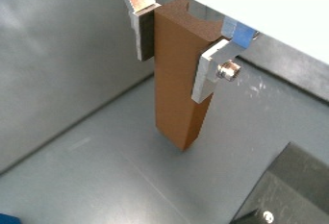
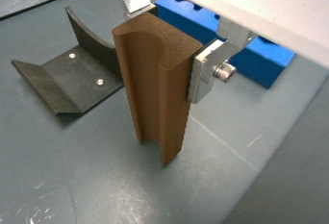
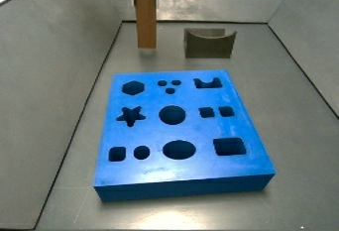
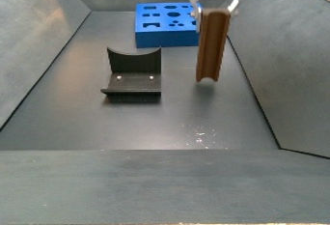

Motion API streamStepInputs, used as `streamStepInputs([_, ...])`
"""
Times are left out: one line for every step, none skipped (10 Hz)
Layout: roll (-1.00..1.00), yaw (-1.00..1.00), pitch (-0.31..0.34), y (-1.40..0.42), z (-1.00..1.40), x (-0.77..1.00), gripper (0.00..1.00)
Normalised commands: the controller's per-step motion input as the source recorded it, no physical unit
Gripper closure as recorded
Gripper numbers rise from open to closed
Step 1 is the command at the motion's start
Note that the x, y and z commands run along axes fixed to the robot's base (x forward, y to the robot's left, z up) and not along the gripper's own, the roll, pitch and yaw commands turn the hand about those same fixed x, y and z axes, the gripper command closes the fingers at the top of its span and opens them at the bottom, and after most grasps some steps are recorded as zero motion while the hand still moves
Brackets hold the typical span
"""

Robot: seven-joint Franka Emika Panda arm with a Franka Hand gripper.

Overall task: Pick up the arch object. Move up. Place the arch object on the fixture. Regrasp the arch object. Rotate the arch object. Move to above the board. Insert the arch object.
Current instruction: Move to above the board.

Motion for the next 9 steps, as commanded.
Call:
streamStepInputs([0.13, 0.09, 0.227, 0.03, 1.0, 0.0, 1.0])
streamStepInputs([0.13, 0.07, 0.168, 0.03, 1.0, 0.0, 1.0])
streamStepInputs([0.13, 0.06, 0.127, 0.03, 1.0, 0.0, 1.0])
streamStepInputs([0.13, 0.05, 0.103, 0.02, 1.0, 0.0, 1.0])
streamStepInputs([0.12, 0.04, 0.092, 0.02, 1.0, 0.0, 1.0])
streamStepInputs([0.11, 0.04, 0.089, 0.02, 1.0, 0.01, 1.0])
streamStepInputs([0.11, 0.04, 0.086, 0.01, 1.0, 0.01, 1.0])
streamStepInputs([0.11, 0.04, 0.082, 0.01, 0.86, 0.01, 1.0])
streamStepInputs([0.11, 0.04, 0.082, 0.0, 0.75, 0.01, 1.0])
